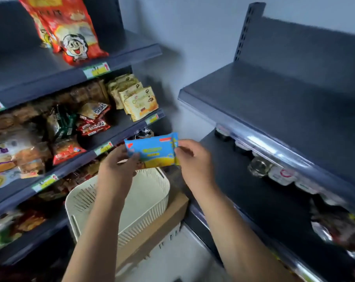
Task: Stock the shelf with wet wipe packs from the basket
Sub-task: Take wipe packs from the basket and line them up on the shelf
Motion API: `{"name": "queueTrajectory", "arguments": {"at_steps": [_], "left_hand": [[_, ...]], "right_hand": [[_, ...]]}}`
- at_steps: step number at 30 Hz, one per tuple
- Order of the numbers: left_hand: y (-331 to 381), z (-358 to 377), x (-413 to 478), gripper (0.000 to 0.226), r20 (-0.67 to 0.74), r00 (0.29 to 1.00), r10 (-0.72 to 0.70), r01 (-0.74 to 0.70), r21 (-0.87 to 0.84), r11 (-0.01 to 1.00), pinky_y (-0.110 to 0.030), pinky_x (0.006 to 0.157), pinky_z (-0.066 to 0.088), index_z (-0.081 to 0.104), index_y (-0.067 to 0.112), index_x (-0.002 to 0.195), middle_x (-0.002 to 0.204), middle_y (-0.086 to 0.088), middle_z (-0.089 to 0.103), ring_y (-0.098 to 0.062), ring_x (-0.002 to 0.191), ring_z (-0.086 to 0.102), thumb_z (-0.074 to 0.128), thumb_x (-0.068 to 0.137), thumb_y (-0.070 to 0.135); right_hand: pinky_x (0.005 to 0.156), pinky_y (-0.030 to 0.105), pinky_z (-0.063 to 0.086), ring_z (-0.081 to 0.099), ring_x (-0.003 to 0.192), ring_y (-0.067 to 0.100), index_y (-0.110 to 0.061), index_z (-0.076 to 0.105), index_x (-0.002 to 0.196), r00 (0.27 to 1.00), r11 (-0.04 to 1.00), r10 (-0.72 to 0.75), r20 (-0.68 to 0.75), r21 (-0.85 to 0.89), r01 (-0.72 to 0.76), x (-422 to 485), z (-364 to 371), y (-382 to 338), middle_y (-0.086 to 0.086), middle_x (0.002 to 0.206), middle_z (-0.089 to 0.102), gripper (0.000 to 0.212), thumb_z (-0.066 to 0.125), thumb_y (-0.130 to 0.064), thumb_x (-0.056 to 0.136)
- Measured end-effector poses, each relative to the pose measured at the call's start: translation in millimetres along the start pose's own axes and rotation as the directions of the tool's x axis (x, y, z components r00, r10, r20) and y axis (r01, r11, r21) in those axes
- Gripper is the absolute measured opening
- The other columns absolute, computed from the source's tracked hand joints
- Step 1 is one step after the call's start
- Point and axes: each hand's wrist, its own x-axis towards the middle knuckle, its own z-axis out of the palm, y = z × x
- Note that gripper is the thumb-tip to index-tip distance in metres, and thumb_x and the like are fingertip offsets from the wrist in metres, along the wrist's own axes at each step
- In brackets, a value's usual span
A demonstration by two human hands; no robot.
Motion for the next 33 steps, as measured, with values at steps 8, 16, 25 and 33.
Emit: {"name": "queueTrajectory", "arguments": {"at_steps": [8,16,25,33], "left_hand": [[92.9,69.8,-65.4,0.027,0.302,0.936,0.179,-0.131,-0.17,0.977,-0.025,0.062,0.059,0.079,0.031,0.087,0.083,0.002,0.078,-0.014,0.068,0.07,0.067,0.097,0.008],[130.9,163.4,-180.4,0.018,0.6,0.71,0.369,-0.213,-0.316,0.925,-0.027,0.067,0.059,0.072,0.018,0.094,0.081,0.009,0.079,-0.003,0.069,0.07,0.071,0.092,0.001],[155.2,276.8,-330.1,0.017,0.731,0.538,0.419,-0.185,-0.383,0.905,-0.042,0.083,0.06,0.074,0.019,0.093,0.086,0.0,0.078,-0.017,0.08,0.069,0.072,0.092,0.002],[175.6,372.3,-476.9,0.023,0.785,0.408,0.467,-0.225,-0.409,0.884,-0.053,0.088,0.061,0.074,0.026,0.085,0.08,0.007,0.075,-0.009,0.081,0.071,0.073,0.092,0.004]], "right_hand": [[0.081,0.05,0.059,0.072,0.086,0.019,-0.03,0.078,0.088,0.931,0.99,-0.064,-0.36,0.092,0.103,-48.1,-125.8,-51.2,-0.007,0.087,0.077,0.019,0.067,-0.014,0.086],[0.073,0.02,0.053,0.069,0.08,0.002,-0.02,0.078,0.092,0.724,0.986,-0.163,-0.67,-0.081,0.147,-132.1,-281.4,-63.1,-0.012,0.086,0.076,0.018,0.068,-0.006,0.092],[0.08,0.026,0.054,0.065,0.079,0.002,-0.019,0.075,0.101,0.494,0.939,-0.316,-0.81,-0.342,0.041,-220.0,-442.5,-66.5,-0.01,0.088,0.073,0.014,0.067,-0.01,0.094],[0.082,0.021,0.051,0.065,0.084,0.002,-0.015,0.075,0.107,0.34,0.916,-0.338,-0.878,-0.39,-0.097,-285.8,-602.2,-52.7,-0.008,0.093,0.074,0.016,0.067,-0.01,0.094]]}}
